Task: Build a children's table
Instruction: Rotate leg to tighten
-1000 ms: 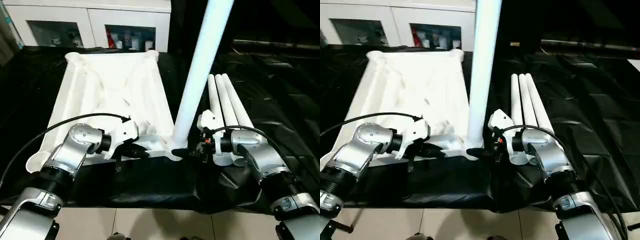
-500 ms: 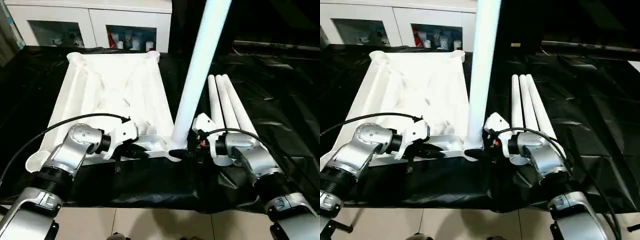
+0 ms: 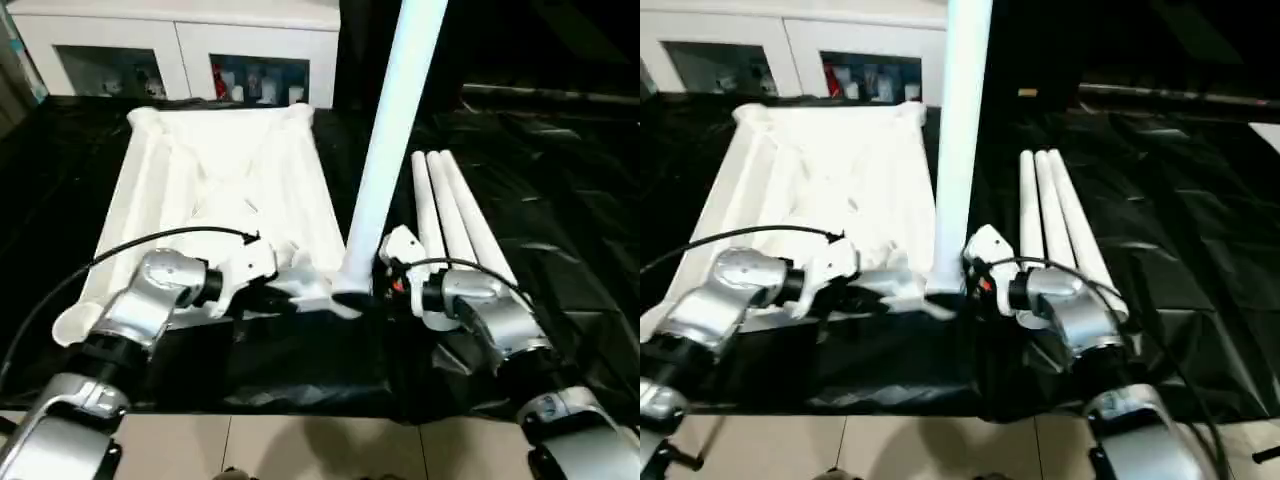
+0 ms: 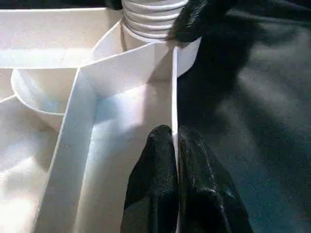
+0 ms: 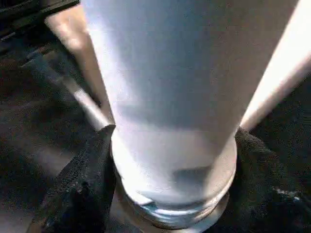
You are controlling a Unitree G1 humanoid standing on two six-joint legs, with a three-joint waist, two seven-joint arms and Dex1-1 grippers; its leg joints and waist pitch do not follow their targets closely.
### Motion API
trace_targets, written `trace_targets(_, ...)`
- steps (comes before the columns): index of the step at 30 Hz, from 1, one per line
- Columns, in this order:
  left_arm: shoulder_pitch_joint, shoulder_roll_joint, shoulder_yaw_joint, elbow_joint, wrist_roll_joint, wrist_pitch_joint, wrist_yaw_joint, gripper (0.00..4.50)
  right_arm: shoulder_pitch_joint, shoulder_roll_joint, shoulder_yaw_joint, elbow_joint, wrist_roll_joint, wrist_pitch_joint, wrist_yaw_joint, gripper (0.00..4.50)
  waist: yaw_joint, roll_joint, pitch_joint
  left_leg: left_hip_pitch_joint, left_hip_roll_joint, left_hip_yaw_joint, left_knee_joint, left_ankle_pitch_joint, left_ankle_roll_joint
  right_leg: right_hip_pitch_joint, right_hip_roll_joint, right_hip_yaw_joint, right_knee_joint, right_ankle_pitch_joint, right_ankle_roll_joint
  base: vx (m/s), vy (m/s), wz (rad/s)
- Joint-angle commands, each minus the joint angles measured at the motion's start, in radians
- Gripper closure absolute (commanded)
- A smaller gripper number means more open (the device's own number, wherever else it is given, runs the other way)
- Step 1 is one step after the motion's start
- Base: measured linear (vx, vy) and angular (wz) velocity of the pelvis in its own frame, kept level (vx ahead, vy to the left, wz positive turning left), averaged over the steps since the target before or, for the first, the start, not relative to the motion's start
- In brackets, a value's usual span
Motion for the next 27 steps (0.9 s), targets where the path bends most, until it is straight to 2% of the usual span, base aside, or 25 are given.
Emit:
trace_targets(1, -0.014, -0.057, 0.009, 0.047, 0.013, 0.037, 0.111, 4.50, 0.005, 0.047, -0.029, 0.076, -0.005, 0.008, -0.141, 1.74, -0.004, 0.005, -0.066, 0.012, 0.026, -0.019, -0.074, -0.285, -0.026, 0.044, -0.062, 0.053, -0.092, -0.408, -0.169, 0.000, 0.000, 0.00)
trace_targets(3, -0.030, -0.113, 0.018, 0.072, 0.026, 0.066, 0.218, 4.50, -0.014, 0.109, -0.075, 0.137, 0.010, 0.010, -0.289, 1.75, -0.013, 0.006, -0.065, 0.016, 0.026, -0.020, -0.074, -0.307, -0.031, 0.039, -0.063, 0.053, -0.099, -0.453, -0.154, 0.000, 0.000, 0.00)
trace_targets(5, -0.040, -0.166, 0.020, 0.086, 0.039, 0.094, 0.305, 4.50, -0.040, 0.160, -0.109, 0.198, 0.010, 0.001, -0.439, 1.75, -0.021, 0.009, -0.064, 0.019, 0.023, -0.025, -0.074, -0.328, -0.036, 0.036, -0.063, 0.046, -0.110, -0.524, -0.130, 0.000, 0.000, 0.00)
trace_targets(7, -0.046, -0.211, 0.016, 0.097, 0.048, 0.108, 0.357, 4.50, -0.066, 0.196, -0.123, 0.246, 0.004, -0.012, -0.525, 1.75, -0.025, 0.009, -0.065, 0.018, 0.021, -0.026, -0.074, -0.337, -0.029, 0.036, -0.062, 0.041, -0.117, -0.550, -0.109, 0.000, 0.000, 0.00)
trace_targets(10, -0.052, -0.249, 0.005, 0.101, 0.065, 0.110, 0.394, 4.50, -0.090, 0.231, -0.122, 0.277, -0.008, -0.027, -0.554, 1.75, -0.029, 0.010, -0.066, 0.016, 0.021, -0.028, -0.075, -0.345, -0.013, 0.037, -0.061, 0.038, -0.121, -0.548, -0.099, 0.000, 0.000, 0.00)
trace_targets(11, -0.053, -0.252, 0.002, 0.102, 0.069, 0.108, 0.392, 4.50, -0.096, 0.239, -0.124, 0.282, -0.007, -0.034, -0.545, 1.75, -0.031, 0.008, -0.068, 0.011, 0.021, -0.028, -0.077, -0.345, -0.007, 0.039, -0.061, 0.037, -0.121, -0.537, -0.098, 0.000, 0.000, 0.00)
trace_targets(13, -0.054, -0.253, -0.001, 0.102, 0.073, 0.109, 0.388, 4.50, -0.103, 0.248, -0.131, 0.286, -0.003, -0.044, -0.527, 1.75, -0.031, 0.012, -0.069, 0.014, 0.022, -0.028, -0.077, -0.349, -0.003, 0.037, -0.061, 0.038, -0.121, -0.524, -0.102, 0.000, 0.000, 0.00)
trace_targets(14, -0.055, -0.251, 0.000, 0.103, 0.074, 0.113, 0.388, 4.50, -0.107, 0.252, -0.136, 0.287, 0.005, -0.048, -0.512, 1.19, -0.033, 0.013, -0.070, 0.012, 0.023, -0.028, -0.079, -0.351, 0.001, 0.039, -0.060, 0.038, -0.118, -0.500, -0.111, 0.000, 0.000, 0.00)
trace_targets(15, -0.055, -0.246, 0.001, 0.102, 0.075, 0.114, 0.384, 4.50, -0.109, 0.252, -0.139, 0.284, 0.009, -0.053, -0.501, 1.05, -0.033, 0.012, -0.071, 0.013, 0.023, -0.028, -0.079, -0.351, 0.001, 0.038, -0.060, 0.039, -0.118, -0.492, -0.114, 0.000, 0.000, 0.00)
trace_targets(18, -0.046, -0.203, 0.002, 0.092, 0.077, 0.110, 0.338, 4.50, -0.116, 0.223, -0.132, 0.258, 0.019, -0.060, -0.421, 0.83, -0.035, 0.012, -0.072, 0.010, 0.023, -0.027, -0.080, -0.356, 0.011, 0.040, -0.062, 0.041, -0.115, -0.471, -0.128, 0.000, 0.000, 0.00)
trace_targets(19, -0.043, -0.191, 0.001, 0.089, 0.077, 0.105, 0.323, 4.50, -0.118, 0.212, -0.128, 0.252, 0.017, -0.059, -0.403, 0.83, -0.036, 0.008, -0.071, 0.009, 0.024, -0.027, -0.080, -0.352, 0.013, 0.039, -0.062, 0.041, -0.115, -0.469, -0.130, 0.000, 0.000, 0.00)
trace_targets(21, -0.032, -0.162, -0.001, 0.080, 0.073, 0.076, 0.280, 4.50, -0.112, 0.177, -0.106, 0.210, 0.006, -0.037, -0.347, 0.59, -0.036, 0.007, -0.073, 0.002, 0.024, -0.025, -0.080, -0.325, 0.021, 0.045, -0.063, 0.044, -0.110, -0.445, -0.141, 0.000, 0.000, 0.00)
trace_targets(23, -0.009, -0.117, 0.000, 0.060, 0.052, -0.004, 0.194, 4.50, -0.080, 0.102, -0.066, 0.096, 0.004, 0.019, -0.217, 0.59, -0.032, 0.003, -0.076, 0.000, 0.024, -0.023, -0.078, -0.289, 0.033, 0.050, -0.062, 0.046, -0.104, -0.406, -0.146, 0.000, 0.000, 0.00)
trace_targets(24, -0.005, -0.112, 0.000, 0.056, 0.046, -0.018, 0.177, 4.50, -0.075, 0.092, -0.059, 0.081, 0.003, 0.025, -0.199, 0.59, -0.030, 0.001, -0.075, -0.001, 0.023, -0.023, -0.078, -0.276, 0.039, 0.051, -0.061, 0.046, -0.105, -0.398, -0.144, 0.000, 0.000, 0.00)
trace_targets(25, 0.010, -0.092, 0.000, 0.033, 0.023, -0.021, 0.116, 4.50, -0.051, 0.046, -0.028, 0.024, -0.004, 0.044, -0.120, 0.59, -0.027, 0.002, -0.076, -0.001, 0.025, -0.021, -0.077, -0.258, 0.045, 0.051, -0.063, 0.049, -0.101, -0.382, -0.144, 0.000, 0.000, 0.00)
trace_targets(27, 0.023, -0.065, -0.014, 0.014, 0.016, -0.037, 0.056, 4.50, -0.021, -0.005, 0.009, -0.031, -0.009, 0.050, -0.023, 0.59, -0.019, 0.003, -0.076, 0.004, 0.029, -0.017, -0.075, -0.244, 0.050, 0.045, -0.061, 0.052, -0.097, -0.352, -0.159, 0.000, 0.000, 0.00)
